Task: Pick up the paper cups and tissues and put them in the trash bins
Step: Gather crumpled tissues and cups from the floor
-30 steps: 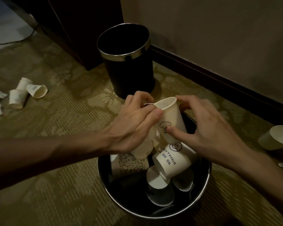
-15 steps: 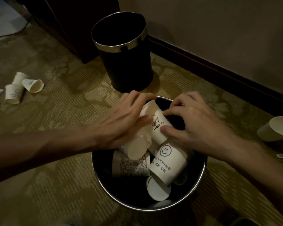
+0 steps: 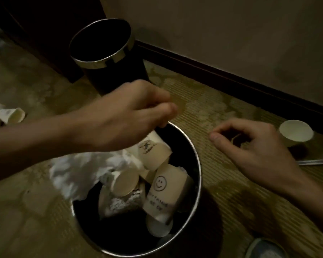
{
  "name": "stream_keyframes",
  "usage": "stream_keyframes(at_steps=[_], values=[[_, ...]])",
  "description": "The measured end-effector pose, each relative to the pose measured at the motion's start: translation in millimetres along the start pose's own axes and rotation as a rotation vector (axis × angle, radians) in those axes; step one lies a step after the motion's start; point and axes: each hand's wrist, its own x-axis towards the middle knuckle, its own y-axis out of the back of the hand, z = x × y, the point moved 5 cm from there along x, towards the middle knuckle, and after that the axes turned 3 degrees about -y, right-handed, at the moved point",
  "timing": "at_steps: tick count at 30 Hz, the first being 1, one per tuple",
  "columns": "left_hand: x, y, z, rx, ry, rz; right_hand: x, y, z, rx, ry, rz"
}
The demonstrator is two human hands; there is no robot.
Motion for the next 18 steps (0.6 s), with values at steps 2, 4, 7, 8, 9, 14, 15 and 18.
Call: stream_keyframes(at_steps=[2, 4, 7, 8, 9, 14, 15, 18], values=[[25.0, -22.6, 7.7, 0.042, -0.006, -0.062, -9.5, 17.1, 24.4, 0.056, -0.104, 0.071], [51.3, -45.1, 16.7, 0.111, -0.026, -0.118, -19.9, 30.5, 53.4, 0.085, -0.209, 0.143], [100.9, -84.4, 31.5, 0.192, -0.051, -0.195, -40.0, 54.3, 105.9, 0.112, -0.358, 0.271], [117.7, -97.8, 35.8, 0.21, -0.059, -0.212, -46.8, 61.2, 123.4, 0.122, -0.4, 0.309], [134.6, -111.8, 39.9, 0.221, -0.067, -0.224, -53.1, 67.6, 140.2, 0.134, -0.442, 0.344], [209.3, -184.6, 49.9, 0.28, -0.085, -0.277, -69.6, 92.2, 213.4, 0.218, -0.651, 0.457], [221.8, -198.2, 47.7, 0.296, -0.071, -0.291, -68.4, 94.6, 224.8, 0.203, -0.676, 0.454], [249.1, -233.9, 39.3, 0.306, -0.028, -0.356, -61.0, 96.4, 251.7, 0.071, -0.698, 0.384]])
